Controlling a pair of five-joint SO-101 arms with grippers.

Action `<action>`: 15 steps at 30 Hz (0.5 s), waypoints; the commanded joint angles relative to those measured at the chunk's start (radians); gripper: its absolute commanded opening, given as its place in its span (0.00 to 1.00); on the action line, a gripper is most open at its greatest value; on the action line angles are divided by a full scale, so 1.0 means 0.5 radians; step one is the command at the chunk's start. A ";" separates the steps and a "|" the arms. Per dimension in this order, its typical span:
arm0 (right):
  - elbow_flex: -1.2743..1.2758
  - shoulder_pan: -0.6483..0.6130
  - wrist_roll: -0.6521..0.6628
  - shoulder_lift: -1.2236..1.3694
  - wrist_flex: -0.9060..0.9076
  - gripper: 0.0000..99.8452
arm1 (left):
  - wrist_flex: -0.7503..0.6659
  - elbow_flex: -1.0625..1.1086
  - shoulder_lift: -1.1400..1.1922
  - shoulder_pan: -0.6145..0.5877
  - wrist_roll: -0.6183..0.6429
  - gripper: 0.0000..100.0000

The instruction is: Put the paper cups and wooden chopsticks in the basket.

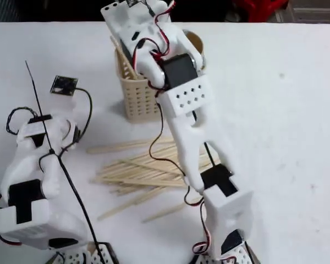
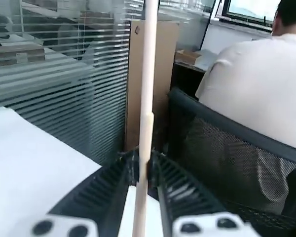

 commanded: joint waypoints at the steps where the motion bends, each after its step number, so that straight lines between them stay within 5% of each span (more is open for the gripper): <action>1: -0.068 0.005 0.018 0.002 0.057 0.02 | 0.000 -0.046 -0.008 -0.026 -0.015 0.12; 15: -0.071 0.017 -0.058 -0.038 0.542 0.02 | 0.000 -0.046 -0.008 -0.026 -0.018 0.12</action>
